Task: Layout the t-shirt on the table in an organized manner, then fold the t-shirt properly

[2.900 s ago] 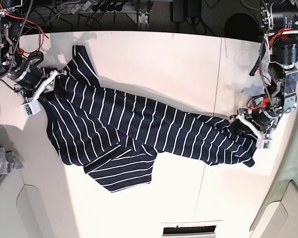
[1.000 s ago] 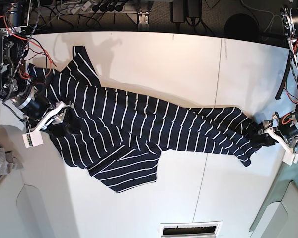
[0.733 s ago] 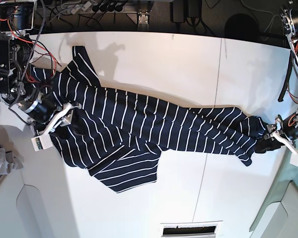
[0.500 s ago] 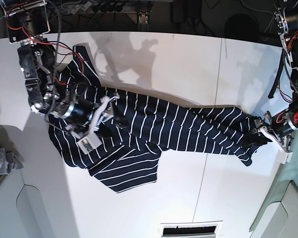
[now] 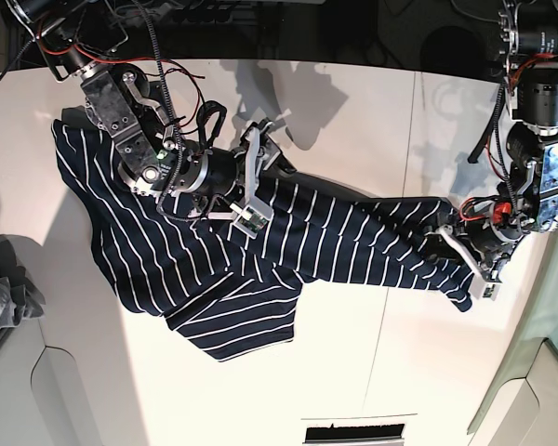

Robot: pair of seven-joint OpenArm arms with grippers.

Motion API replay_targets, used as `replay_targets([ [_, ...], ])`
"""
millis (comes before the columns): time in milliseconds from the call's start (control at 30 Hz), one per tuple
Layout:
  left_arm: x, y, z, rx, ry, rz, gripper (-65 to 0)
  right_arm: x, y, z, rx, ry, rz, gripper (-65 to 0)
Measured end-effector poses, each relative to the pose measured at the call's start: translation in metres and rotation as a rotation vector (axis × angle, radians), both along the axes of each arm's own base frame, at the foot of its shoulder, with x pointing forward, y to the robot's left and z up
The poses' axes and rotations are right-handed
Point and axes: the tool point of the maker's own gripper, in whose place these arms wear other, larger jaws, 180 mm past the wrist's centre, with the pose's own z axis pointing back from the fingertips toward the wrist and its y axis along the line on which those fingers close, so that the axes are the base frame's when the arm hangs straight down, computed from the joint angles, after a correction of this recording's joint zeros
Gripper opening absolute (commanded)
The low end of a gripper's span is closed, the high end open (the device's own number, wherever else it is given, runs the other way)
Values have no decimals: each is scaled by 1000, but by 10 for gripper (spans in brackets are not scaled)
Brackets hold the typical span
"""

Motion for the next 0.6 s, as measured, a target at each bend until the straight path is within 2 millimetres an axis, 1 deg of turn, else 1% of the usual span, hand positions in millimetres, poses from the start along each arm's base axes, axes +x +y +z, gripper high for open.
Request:
replay_targets([
  [33,2,0,1,-2,-9,11,-480,0,-1,0,-1,0,-1,-205],
  [67,3,-1,1,-4,-11,14,-514,0,-2,0,-3,0,-1,-205],
  [133,3,-5,0,-10,-11,15,-538,0,-1,0,-3,-1,-1,-205],
  [167,3,-8,-1,-16,-10,14,-564,0,-1,0,-2,0,-1,-205],
  [200,3,-12,-2,-21,-10,11,-617,0,-1,0,-3,0,-1,-205],
  [233,3,-14,-3,-19,-9,8,-650,0,-1,0,-2,0,-1,-205],
  [300,3,-14,-4,-8,-8,3,-650,0,-1,0,-2,-1,-1,-205],
  [400,2,-6,-2,6,-4,7,-650,0,-2,0,-3,-1,-1,-205],
  [433,0,-2,-3,14,11,6,-624,0,-1,0,-3,-1,-1,-205],
  [500,-5,8,-4,28,60,19,-459,0,-1,0,-2,0,-2,-205],
  [533,-4,10,0,22,60,27,-370,0,-1,-1,-2,0,-1,-205],
  [567,-3,12,6,3,55,38,-298,0,-1,-1,-2,1,-1,-205],
  [600,0,13,12,-29,40,55,-254,-1,-1,-1,-2,2,-1,-205],
])
